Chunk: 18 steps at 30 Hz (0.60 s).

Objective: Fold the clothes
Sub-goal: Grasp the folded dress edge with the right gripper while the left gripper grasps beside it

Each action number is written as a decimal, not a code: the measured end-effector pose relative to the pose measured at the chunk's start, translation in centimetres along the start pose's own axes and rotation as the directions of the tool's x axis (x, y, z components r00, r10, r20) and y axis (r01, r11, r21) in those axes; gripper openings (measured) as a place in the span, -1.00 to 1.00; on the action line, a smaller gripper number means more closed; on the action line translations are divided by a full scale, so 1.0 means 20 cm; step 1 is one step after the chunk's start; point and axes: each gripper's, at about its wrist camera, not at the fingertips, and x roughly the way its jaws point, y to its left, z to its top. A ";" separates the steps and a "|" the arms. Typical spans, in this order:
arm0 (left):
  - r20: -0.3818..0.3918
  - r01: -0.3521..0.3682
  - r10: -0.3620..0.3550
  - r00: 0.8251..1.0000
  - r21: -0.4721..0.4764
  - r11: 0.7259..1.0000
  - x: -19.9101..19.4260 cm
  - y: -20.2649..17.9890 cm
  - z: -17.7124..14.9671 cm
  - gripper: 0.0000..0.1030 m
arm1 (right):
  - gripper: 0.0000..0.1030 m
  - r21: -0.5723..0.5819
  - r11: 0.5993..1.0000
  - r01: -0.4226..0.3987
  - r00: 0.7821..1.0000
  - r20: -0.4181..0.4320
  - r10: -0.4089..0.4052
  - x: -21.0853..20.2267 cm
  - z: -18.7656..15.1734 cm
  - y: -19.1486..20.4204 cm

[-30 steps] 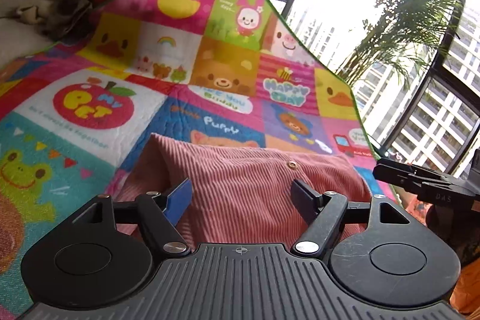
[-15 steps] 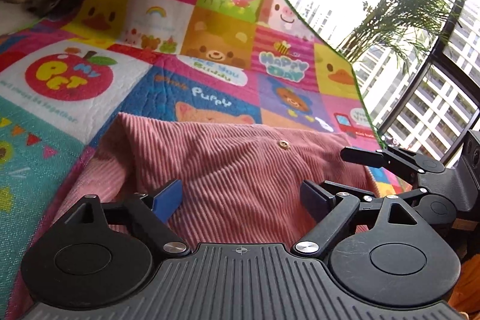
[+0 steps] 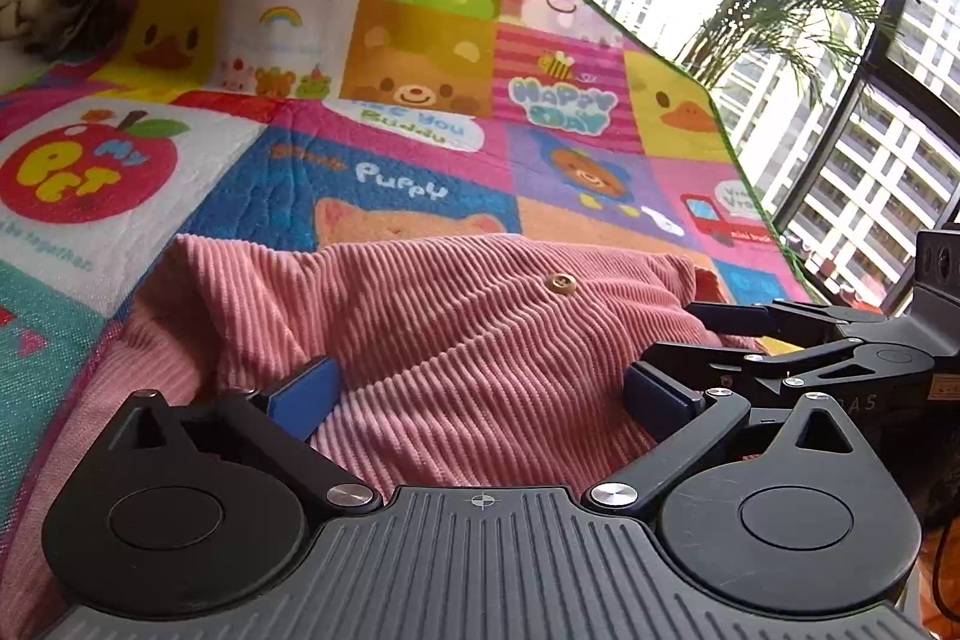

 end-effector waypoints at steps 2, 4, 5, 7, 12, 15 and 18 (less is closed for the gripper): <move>-0.005 0.004 -0.004 1.000 -0.020 1.000 -0.03 0.01 0.02 0.99 | 0.76 0.003 1.000 0.006 1.000 0.003 -0.006 -0.01 0.00 0.01; -0.001 0.015 -0.015 1.000 -0.028 1.000 -0.06 0.02 0.04 0.99 | 0.77 0.000 1.000 0.022 1.000 0.005 -0.022 -0.03 0.01 0.01; 0.011 0.016 -0.016 1.000 -0.021 1.000 -0.08 0.03 0.05 0.99 | 0.78 -0.004 0.999 0.035 0.999 0.010 -0.035 -0.05 0.01 0.00; 0.032 0.002 -0.001 0.999 -0.019 1.000 -0.12 0.07 0.07 0.99 | 0.84 -0.018 0.997 0.074 0.997 0.036 -0.073 -0.10 0.04 0.00; 0.064 -0.049 0.054 0.997 -0.078 0.996 -0.19 0.22 0.13 0.99 | 0.91 0.035 0.992 0.123 0.989 0.080 -0.126 -0.19 0.14 -0.14; 0.049 -0.074 0.079 0.996 -0.096 0.993 -0.20 0.31 0.15 0.99 | 0.91 0.126 0.981 0.146 0.987 0.043 -0.152 -0.16 0.16 -0.29; 0.011 -0.114 0.115 0.993 -0.084 0.990 -0.17 0.38 0.14 0.99 | 0.91 0.202 0.963 0.176 0.984 -0.004 -0.179 -0.10 0.15 -0.42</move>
